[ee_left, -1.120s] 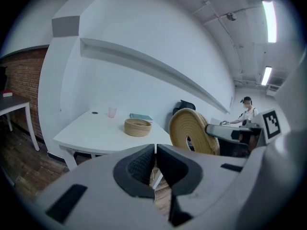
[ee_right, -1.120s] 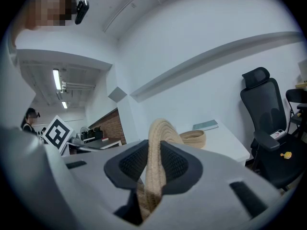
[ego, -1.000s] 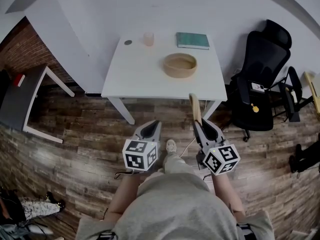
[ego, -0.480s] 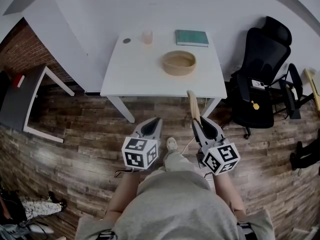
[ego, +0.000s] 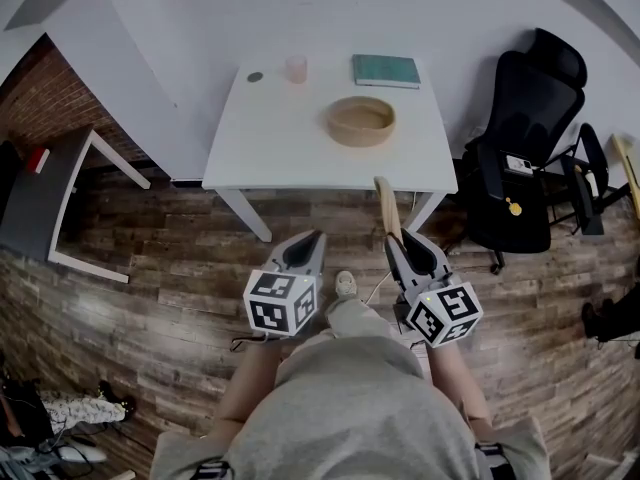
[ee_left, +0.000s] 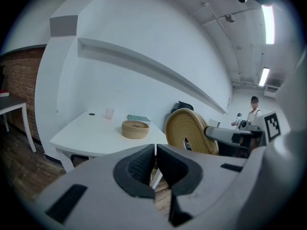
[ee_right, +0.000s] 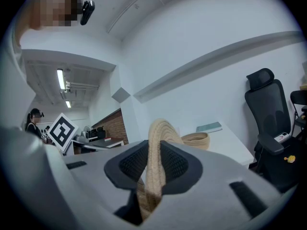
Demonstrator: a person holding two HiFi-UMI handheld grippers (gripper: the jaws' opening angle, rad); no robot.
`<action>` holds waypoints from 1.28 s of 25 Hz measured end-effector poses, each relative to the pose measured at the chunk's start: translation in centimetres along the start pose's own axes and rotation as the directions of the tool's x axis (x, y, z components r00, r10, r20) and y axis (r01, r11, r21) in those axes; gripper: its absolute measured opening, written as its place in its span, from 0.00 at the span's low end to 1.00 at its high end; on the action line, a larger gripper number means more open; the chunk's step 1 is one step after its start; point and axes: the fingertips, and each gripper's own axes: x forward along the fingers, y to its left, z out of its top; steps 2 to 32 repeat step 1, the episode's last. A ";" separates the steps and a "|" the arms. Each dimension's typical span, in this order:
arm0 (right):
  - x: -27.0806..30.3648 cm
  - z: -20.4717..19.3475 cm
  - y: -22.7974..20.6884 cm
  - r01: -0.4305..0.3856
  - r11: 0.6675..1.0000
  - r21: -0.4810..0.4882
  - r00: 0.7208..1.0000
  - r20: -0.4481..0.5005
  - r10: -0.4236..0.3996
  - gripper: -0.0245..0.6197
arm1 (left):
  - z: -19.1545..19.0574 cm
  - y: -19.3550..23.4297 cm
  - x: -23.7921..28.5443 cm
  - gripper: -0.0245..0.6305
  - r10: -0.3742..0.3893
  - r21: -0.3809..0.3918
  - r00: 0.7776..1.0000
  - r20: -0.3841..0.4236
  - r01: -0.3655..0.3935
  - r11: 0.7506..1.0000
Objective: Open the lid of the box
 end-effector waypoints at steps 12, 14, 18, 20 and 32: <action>0.0 0.0 0.0 0.000 1.000 0.000 1.000 0.003 0.000 0.16 | 0.0 0.0 0.0 0.06 0.000 0.002 1.000 0.001 0.000 1.000; 0.0 0.0 0.0 0.000 1.000 0.000 1.000 0.003 0.000 0.16 | 0.0 0.0 0.0 0.06 0.000 0.002 1.000 0.001 0.000 1.000; 0.0 0.0 0.0 0.000 1.000 0.000 1.000 0.003 0.000 0.16 | 0.0 0.0 0.0 0.06 0.000 0.002 1.000 0.001 0.000 1.000; 0.0 0.0 0.0 0.000 1.000 0.000 1.000 0.003 0.000 0.16 | 0.0 0.0 0.0 0.06 0.000 0.002 1.000 0.001 0.000 1.000; 0.0 0.0 0.0 0.000 1.000 0.000 1.000 0.003 0.000 0.16 | 0.0 0.0 0.0 0.06 0.000 0.002 1.000 0.001 0.000 1.000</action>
